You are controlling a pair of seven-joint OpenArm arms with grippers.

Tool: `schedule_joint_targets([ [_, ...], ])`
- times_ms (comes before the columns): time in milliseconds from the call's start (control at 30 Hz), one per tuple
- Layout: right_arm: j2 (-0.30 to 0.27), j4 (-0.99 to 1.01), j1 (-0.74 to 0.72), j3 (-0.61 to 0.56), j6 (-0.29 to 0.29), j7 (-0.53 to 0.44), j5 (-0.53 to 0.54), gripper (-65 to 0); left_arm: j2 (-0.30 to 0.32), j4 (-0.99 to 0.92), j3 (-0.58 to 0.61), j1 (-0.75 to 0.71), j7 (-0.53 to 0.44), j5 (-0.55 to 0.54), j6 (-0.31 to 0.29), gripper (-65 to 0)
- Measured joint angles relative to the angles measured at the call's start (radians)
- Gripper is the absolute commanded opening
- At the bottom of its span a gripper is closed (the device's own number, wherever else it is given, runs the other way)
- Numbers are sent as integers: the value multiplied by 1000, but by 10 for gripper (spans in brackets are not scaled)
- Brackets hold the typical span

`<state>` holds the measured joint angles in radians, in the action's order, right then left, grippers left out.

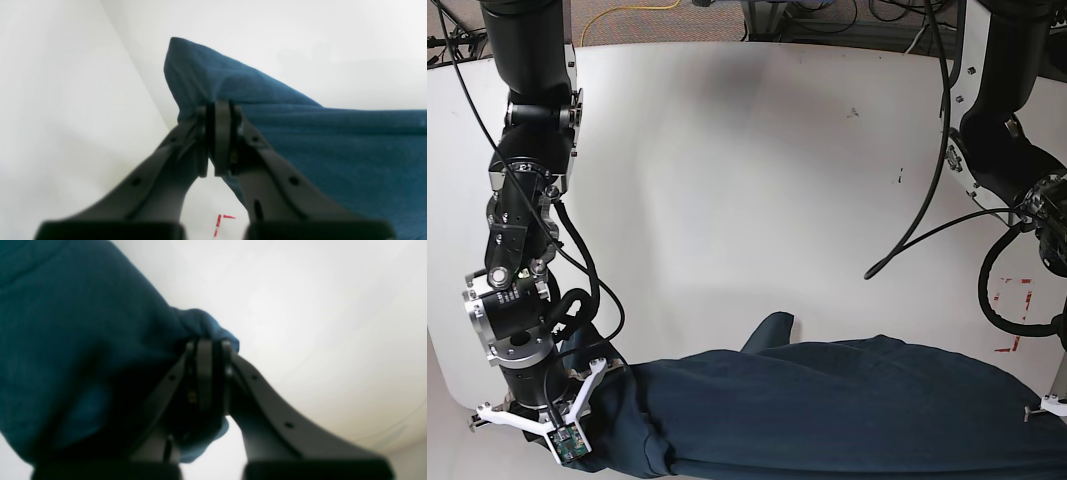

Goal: Fold the T-shirt properly
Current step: 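Swing the held shirt across the table, laying it down lengthwise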

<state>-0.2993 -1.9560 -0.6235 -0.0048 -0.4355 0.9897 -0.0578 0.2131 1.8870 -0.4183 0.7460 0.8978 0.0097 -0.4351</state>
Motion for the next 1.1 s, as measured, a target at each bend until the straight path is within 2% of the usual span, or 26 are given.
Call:
schedule_joint_targets([
  [567,0,-16,227,54,1,-40,7,-645,-5,27,-4,-164,0,-9,-1,-650],
  [733,3,-59,395,73,23,-75,8,-646,-6,42,-26,-299,-9,-32,-8,-649],
  [800,11,-58,455,74,11,-43,14,-646,-10,40,-38,-347,29,-27,-9,-650],
  [900,36,-51,500,77,10,-40,14,-646,-13,34,-54,-387,29,-22,-13,-649],
  [1100,87,-64,555,123,13,-104,12,-647,-12,42,-95,-466,-6,-30,-27,-649],
])
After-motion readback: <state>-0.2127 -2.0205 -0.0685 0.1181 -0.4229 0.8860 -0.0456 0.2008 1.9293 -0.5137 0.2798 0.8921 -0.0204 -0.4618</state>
